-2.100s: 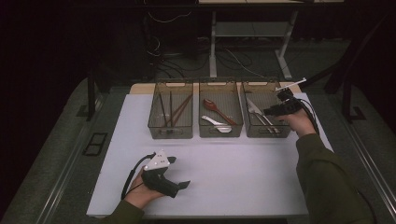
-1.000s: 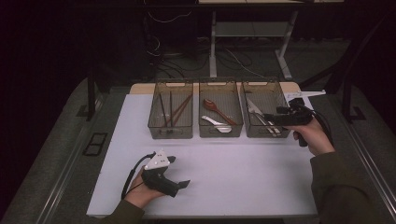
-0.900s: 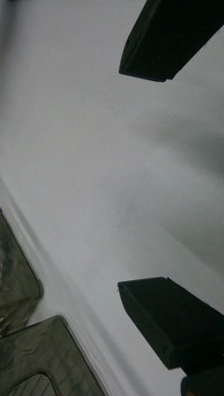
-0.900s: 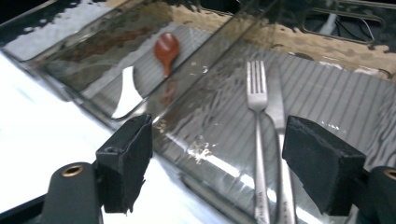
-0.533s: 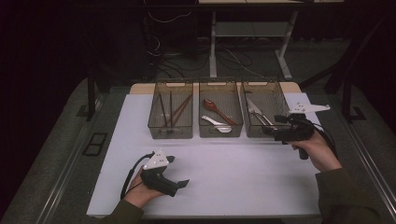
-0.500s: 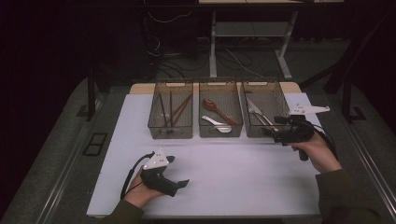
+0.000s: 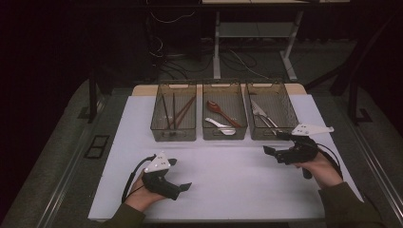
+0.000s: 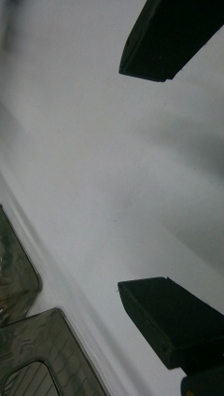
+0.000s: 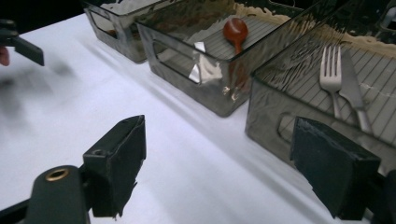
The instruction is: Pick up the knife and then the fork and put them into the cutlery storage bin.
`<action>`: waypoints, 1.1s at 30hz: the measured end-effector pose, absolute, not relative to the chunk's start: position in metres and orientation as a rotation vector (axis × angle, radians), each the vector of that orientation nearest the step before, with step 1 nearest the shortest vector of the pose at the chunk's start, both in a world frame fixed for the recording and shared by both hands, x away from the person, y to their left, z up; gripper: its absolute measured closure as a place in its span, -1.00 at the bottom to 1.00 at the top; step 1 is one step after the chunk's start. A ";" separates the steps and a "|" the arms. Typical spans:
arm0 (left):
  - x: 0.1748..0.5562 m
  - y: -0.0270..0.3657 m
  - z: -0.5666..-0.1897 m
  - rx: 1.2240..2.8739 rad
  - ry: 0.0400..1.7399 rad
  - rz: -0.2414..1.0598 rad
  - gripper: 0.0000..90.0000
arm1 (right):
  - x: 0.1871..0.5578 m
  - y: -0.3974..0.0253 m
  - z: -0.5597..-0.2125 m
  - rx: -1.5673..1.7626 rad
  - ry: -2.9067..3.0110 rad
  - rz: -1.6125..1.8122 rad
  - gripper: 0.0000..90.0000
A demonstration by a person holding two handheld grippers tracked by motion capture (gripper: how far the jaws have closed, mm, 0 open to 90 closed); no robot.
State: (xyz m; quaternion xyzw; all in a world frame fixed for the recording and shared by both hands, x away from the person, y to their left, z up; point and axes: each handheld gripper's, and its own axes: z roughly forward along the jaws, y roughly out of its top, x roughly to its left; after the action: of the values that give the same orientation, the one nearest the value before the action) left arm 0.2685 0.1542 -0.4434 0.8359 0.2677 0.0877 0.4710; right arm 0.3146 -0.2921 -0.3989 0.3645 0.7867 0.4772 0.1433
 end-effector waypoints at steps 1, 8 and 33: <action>0.268 0.154 -0.443 2.049 0.656 0.215 -1.00 | 0.312 -0.292 -0.401 1.056 2.268 1.382 -0.59; 0.268 0.154 -0.443 2.049 0.656 0.218 -1.00 | 0.295 -0.295 -0.414 1.044 2.279 1.404 -0.60; 0.267 0.155 -0.443 2.054 0.652 0.219 -1.00 | 0.253 -0.299 -0.443 1.026 2.317 1.399 -0.60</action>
State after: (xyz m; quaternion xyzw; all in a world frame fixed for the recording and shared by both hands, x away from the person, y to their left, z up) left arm 0.2672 0.1547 -0.4426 0.8376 0.2659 0.0893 0.4687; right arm 0.2530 -0.2989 -0.4434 0.3516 0.7944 0.4798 0.1232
